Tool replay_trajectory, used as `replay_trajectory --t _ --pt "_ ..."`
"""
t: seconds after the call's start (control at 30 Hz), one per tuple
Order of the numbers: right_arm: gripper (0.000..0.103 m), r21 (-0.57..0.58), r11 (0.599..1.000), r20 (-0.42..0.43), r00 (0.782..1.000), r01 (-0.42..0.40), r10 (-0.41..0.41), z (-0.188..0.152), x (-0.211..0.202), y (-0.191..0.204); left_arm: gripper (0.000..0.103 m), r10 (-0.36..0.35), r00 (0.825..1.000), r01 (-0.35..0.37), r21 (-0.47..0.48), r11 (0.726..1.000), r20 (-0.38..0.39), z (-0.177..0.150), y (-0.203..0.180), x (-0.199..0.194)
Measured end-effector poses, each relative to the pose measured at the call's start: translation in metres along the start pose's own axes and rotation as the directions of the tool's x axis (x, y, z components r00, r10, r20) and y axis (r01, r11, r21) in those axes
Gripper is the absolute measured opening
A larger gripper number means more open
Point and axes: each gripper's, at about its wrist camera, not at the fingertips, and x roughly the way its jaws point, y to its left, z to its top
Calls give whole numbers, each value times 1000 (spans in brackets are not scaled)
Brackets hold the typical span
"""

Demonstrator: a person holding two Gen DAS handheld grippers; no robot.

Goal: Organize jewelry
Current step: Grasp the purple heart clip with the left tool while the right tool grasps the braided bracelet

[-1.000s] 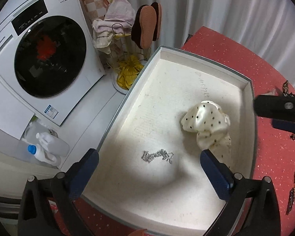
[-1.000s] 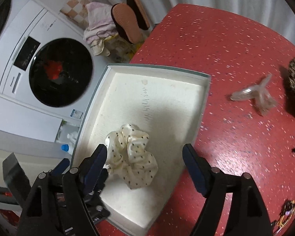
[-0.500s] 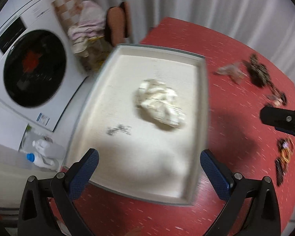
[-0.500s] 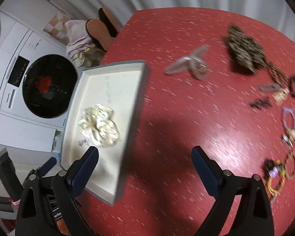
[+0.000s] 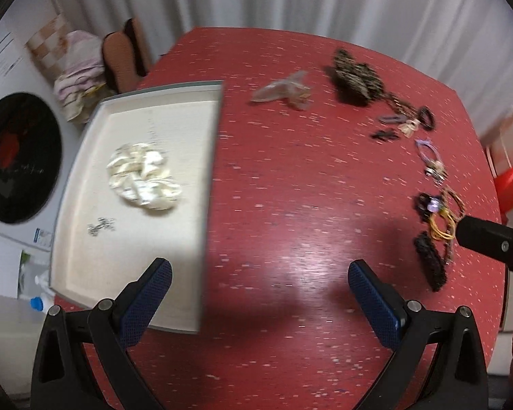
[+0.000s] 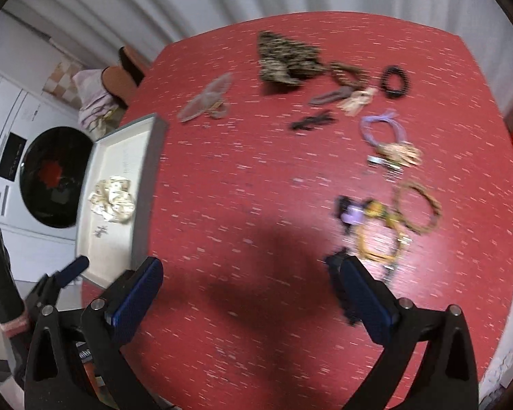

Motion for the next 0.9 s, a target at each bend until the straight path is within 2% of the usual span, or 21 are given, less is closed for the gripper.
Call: replay_trajectory --t 0.13,0.27,0.43,0.9 --pt "103 35 998 14 999 43 -43 -10 -13 -37 103 -28 1000 28 30 999 -12 3 -27 5" --pt "103 92 989 -17 994 114 -112 -17 -16 -74 103 -59 998 60 57 997 -21 8 -49 10" --pt "103 158 975 -38 987 159 -155 -22 -18 -114 103 -94 995 96 84 992 -36 16 -78 21" --pt "103 165 953 -40 967 253 -250 -16 -8 -162 103 -145 988 151 132 980 -57 38 -133 58"
